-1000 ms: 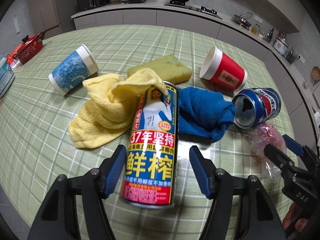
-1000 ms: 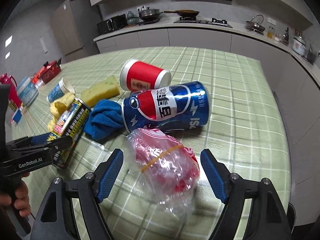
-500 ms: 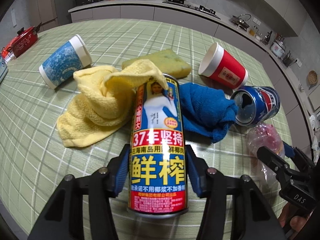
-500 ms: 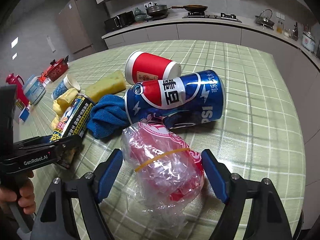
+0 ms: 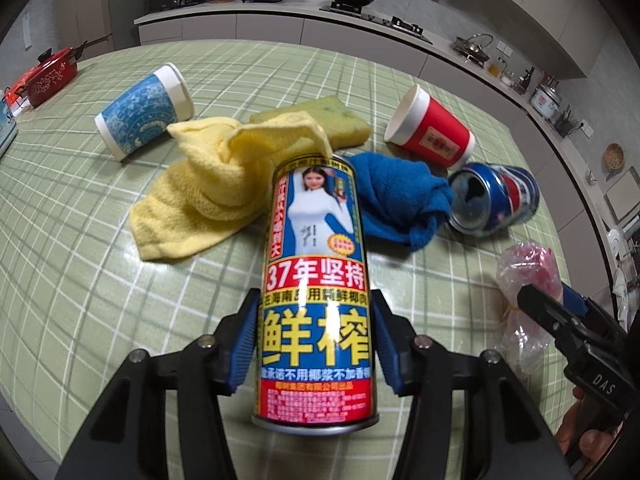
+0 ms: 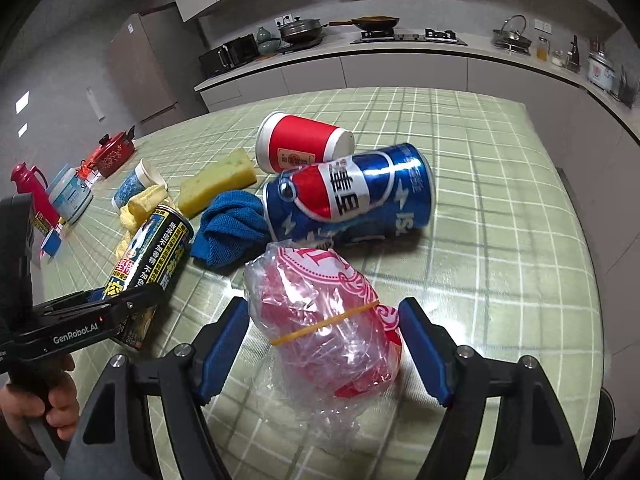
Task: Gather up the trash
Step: 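Grasp the yellow spray can with the left tool while the right tool grasps the plastic bag, then lift the spray can and plastic bag and carry both over the bin, then open both tools over the bin, dropping spray can and plastic bag, then move both tools back over the island toward the yellow and blue cloths, then grasp the yellow cloth with the left tool while the right tool grasps the blue cloth, then lift the yellow and blue cloths and carry both over the bin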
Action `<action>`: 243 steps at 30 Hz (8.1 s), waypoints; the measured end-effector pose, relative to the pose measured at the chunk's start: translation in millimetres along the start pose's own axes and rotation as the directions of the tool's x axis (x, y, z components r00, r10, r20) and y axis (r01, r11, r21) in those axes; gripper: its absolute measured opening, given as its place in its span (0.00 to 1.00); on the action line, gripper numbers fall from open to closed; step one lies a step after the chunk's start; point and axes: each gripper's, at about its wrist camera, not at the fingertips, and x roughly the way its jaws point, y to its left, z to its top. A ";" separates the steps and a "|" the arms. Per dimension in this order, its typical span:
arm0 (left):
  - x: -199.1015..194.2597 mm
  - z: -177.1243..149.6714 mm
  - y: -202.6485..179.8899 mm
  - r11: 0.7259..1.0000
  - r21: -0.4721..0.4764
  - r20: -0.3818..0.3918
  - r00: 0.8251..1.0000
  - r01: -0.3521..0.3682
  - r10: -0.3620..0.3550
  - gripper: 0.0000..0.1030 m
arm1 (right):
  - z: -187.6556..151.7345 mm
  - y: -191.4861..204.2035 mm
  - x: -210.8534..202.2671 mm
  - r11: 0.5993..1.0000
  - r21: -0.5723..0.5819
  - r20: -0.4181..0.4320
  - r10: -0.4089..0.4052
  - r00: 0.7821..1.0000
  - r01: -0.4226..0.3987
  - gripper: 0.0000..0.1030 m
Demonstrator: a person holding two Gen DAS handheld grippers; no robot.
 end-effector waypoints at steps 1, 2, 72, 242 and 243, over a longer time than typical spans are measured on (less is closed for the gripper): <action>-1.7 -2.3 0.7 1.000 0.002 -0.001 1.000 0.001 -0.001 0.52 | -2.5 0.6 -1.8 1.000 0.004 -0.001 -0.005 1.000 0.005 0.76; -3.1 -3.9 -0.3 1.000 0.005 -0.003 1.000 0.000 0.000 0.52 | -4.0 0.9 -3.0 1.000 0.006 -0.001 -0.010 1.000 0.010 0.76; -46.9 -170.4 -367.6 0.879 0.337 -0.074 0.940 0.337 -0.332 0.52 | -213.6 -296.3 -259.5 0.885 0.422 0.090 -0.258 0.962 0.198 0.65; -27.8 24.6 5.2 0.983 0.170 0.063 0.995 0.067 -0.079 0.42 | -5.2 48.9 -6.1 0.982 0.186 0.071 0.014 0.997 -0.027 0.34; -30.1 18.3 0.3 0.982 0.176 0.061 0.995 0.069 -0.081 0.42 | -10.2 44.4 -12.4 0.982 0.189 0.074 0.012 0.997 -0.026 0.34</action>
